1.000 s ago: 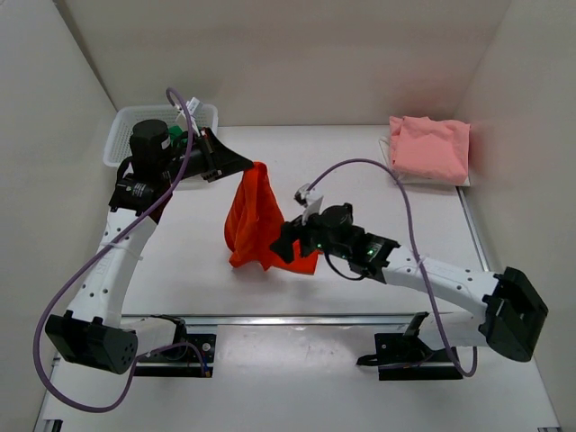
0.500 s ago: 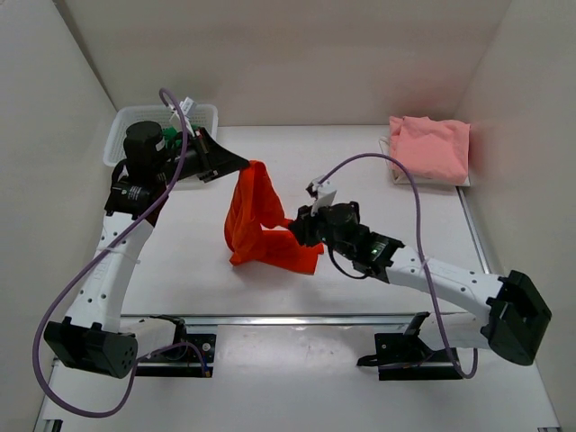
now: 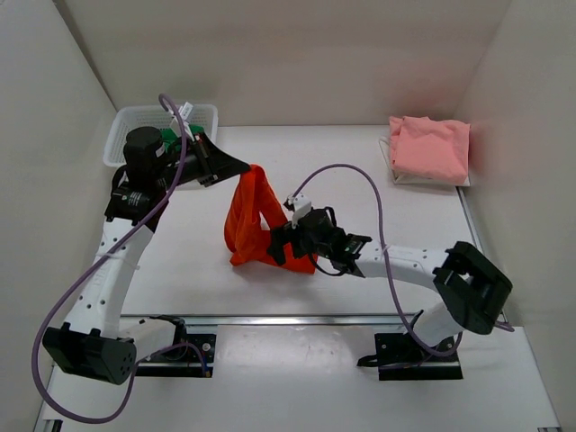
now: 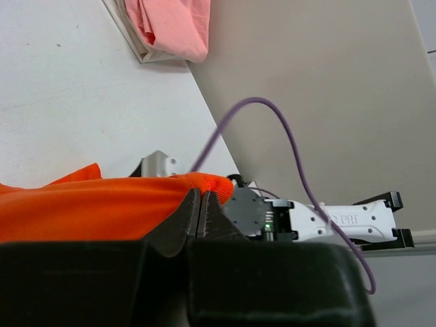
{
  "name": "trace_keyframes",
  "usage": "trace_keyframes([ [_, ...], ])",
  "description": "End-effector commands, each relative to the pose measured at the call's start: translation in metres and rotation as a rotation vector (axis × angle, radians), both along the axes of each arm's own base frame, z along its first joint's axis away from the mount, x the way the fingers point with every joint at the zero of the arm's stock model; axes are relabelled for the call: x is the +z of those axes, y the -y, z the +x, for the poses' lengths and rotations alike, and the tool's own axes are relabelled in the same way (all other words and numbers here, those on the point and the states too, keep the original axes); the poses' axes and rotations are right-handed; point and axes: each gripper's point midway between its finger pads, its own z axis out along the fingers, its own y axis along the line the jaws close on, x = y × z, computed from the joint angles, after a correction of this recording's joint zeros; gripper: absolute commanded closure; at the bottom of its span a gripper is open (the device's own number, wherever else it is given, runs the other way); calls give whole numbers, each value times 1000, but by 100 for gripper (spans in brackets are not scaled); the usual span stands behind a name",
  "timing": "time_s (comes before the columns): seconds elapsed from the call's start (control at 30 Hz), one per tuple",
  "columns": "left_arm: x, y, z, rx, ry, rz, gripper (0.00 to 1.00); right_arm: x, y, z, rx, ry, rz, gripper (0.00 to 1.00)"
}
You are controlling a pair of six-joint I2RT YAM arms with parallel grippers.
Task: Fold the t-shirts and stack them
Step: Move the tshirt to the center of the board
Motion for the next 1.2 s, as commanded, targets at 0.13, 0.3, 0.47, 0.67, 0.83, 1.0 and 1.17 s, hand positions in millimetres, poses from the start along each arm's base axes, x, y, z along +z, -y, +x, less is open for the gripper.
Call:
trace_keyframes([
  [0.13,20,-1,-18,-39,77,-29,100,74,7,70,-45,171,143,82],
  [0.3,42,1,-22,-82,123,-46,100,171,67,81,-163,355,220,100],
  [0.47,75,24,-32,-213,193,-102,100,269,177,76,-391,538,222,100],
  [0.67,123,51,-70,-403,286,-201,100,362,307,23,-645,781,201,100],
  [0.83,156,35,-104,-513,352,-294,100,414,336,-9,-780,907,114,100],
  [1.0,178,33,-133,-570,401,-312,100,478,334,-18,-765,1029,81,99],
  [1.17,156,24,-118,-511,348,-320,100,503,318,32,-715,1040,54,100],
])
